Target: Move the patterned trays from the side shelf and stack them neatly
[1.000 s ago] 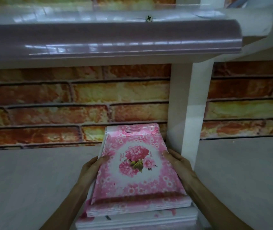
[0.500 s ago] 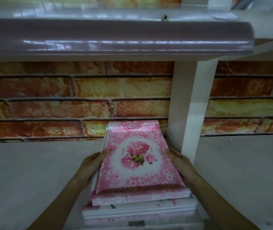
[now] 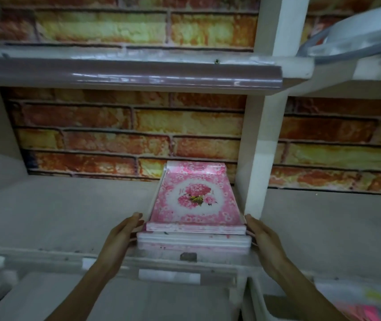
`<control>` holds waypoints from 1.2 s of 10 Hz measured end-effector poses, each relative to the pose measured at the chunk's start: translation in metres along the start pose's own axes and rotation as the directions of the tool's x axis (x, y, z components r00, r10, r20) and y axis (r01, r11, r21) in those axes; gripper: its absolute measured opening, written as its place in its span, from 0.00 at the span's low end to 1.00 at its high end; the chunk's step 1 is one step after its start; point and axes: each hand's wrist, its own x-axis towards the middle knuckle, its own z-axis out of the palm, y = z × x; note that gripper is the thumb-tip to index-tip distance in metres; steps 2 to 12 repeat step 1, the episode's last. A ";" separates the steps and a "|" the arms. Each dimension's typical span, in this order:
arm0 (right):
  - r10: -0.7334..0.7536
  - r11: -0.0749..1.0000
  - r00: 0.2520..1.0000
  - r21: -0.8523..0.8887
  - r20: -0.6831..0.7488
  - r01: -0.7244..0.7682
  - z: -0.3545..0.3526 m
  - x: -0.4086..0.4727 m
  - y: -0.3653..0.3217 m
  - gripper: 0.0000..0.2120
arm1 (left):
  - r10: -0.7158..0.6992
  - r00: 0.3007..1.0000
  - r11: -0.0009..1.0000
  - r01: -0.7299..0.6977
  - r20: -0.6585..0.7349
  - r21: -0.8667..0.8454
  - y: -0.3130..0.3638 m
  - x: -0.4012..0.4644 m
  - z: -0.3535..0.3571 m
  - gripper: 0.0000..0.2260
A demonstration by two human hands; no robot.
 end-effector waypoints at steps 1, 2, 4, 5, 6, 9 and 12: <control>-0.005 1.000 0.999 0.005 -0.045 0.005 -0.009 -0.032 0.006 0.14 | 0.031 0.999 1.000 -0.031 -0.043 0.002 -0.005 -0.039 -0.005 0.16; -0.005 1.000 0.999 0.005 -0.045 0.005 -0.009 -0.032 0.006 0.14 | 0.031 0.999 1.000 -0.031 -0.043 0.002 -0.005 -0.039 -0.005 0.16; -0.005 1.000 0.999 0.005 -0.045 0.005 -0.009 -0.032 0.006 0.14 | 0.031 0.999 1.000 -0.031 -0.043 0.002 -0.005 -0.039 -0.005 0.16; -0.005 1.000 0.999 0.005 -0.045 0.005 -0.009 -0.032 0.006 0.14 | 0.031 0.999 1.000 -0.031 -0.043 0.002 -0.005 -0.039 -0.005 0.16; -0.005 1.000 0.999 0.005 -0.045 0.005 -0.009 -0.032 0.006 0.14 | 0.031 0.999 1.000 -0.031 -0.043 0.002 -0.005 -0.039 -0.005 0.16; -0.005 1.000 0.999 0.005 -0.045 0.005 -0.009 -0.032 0.006 0.14 | 0.031 0.999 1.000 -0.031 -0.043 0.002 -0.005 -0.039 -0.005 0.16; -0.005 1.000 0.999 0.005 -0.045 0.005 -0.009 -0.032 0.006 0.14 | 0.031 0.999 1.000 -0.031 -0.043 0.002 -0.005 -0.039 -0.005 0.16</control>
